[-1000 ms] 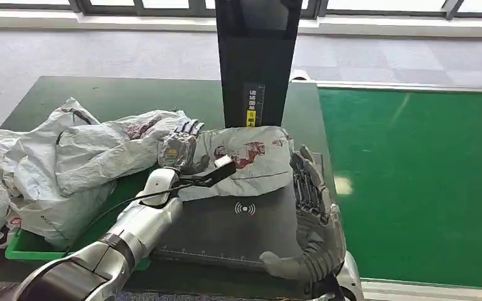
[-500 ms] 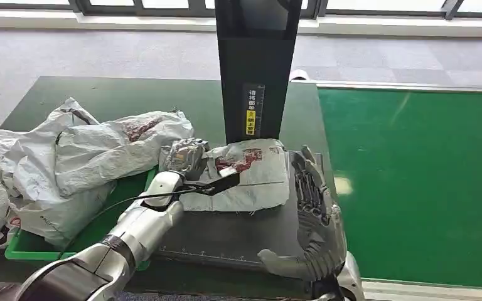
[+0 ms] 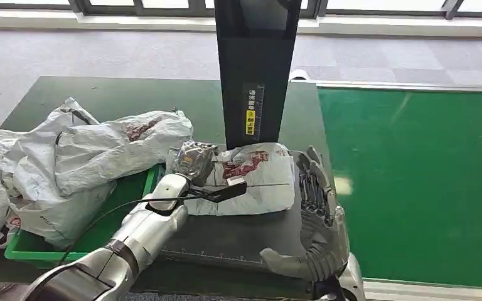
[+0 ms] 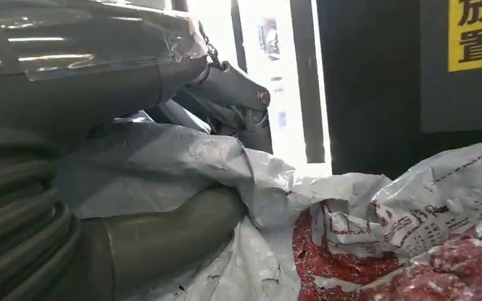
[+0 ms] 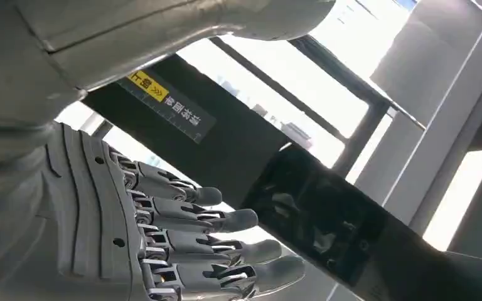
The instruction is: Moved the parcel from conveyor to table for the left to box.
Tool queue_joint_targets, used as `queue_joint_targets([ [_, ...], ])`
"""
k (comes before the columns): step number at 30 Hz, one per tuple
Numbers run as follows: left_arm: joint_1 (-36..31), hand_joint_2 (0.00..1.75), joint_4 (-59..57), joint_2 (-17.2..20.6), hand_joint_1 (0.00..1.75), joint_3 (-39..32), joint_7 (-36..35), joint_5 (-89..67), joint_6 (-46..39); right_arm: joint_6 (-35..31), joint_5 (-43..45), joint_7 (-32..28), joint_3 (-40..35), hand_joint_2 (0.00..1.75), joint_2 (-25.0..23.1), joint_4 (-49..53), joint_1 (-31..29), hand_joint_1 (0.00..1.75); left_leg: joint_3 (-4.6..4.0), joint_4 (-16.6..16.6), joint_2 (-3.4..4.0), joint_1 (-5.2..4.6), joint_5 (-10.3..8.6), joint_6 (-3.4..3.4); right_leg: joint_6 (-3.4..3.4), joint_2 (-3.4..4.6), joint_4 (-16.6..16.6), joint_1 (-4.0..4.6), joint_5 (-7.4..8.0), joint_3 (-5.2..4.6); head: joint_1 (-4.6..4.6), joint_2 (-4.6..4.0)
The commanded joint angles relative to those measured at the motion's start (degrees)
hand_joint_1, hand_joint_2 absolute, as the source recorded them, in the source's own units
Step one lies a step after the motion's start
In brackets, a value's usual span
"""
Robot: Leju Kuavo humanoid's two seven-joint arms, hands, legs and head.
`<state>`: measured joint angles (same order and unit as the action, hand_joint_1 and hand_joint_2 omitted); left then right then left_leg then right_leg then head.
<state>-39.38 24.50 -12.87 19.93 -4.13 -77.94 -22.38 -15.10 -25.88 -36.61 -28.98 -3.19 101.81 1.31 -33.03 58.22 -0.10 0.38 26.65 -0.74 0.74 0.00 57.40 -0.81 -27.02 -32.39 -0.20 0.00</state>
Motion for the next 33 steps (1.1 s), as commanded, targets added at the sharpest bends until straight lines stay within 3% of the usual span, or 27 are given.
queue_joint_targets([
  [1, -1.27, 1.75, -1.28, 0.28, 1.75, -0.11, -0.02, -0.05, 0.70, -0.30, 0.21, 0.12, -3.29, 1.75, 2.62, -1.36, -0.92, 0.00, 0.03, -0.06, 0.04, 0.04, -0.03, 0.02, -0.03, 0.03, -0.11, 0.05, 0.06, 0.04, 0.00, 0.00],
  [33, -1.27, 1.75, -1.28, 0.28, 1.75, -0.11, -0.02, -0.05, 0.70, -0.30, 0.21, 0.12, -3.29, 1.75, 2.62, -1.36, -0.92, 0.00, 0.04, -0.10, 0.07, 0.02, -0.05, 0.01, -0.05, 0.06, -0.13, 0.04, 0.08, 0.03, 0.00, 0.00],
])
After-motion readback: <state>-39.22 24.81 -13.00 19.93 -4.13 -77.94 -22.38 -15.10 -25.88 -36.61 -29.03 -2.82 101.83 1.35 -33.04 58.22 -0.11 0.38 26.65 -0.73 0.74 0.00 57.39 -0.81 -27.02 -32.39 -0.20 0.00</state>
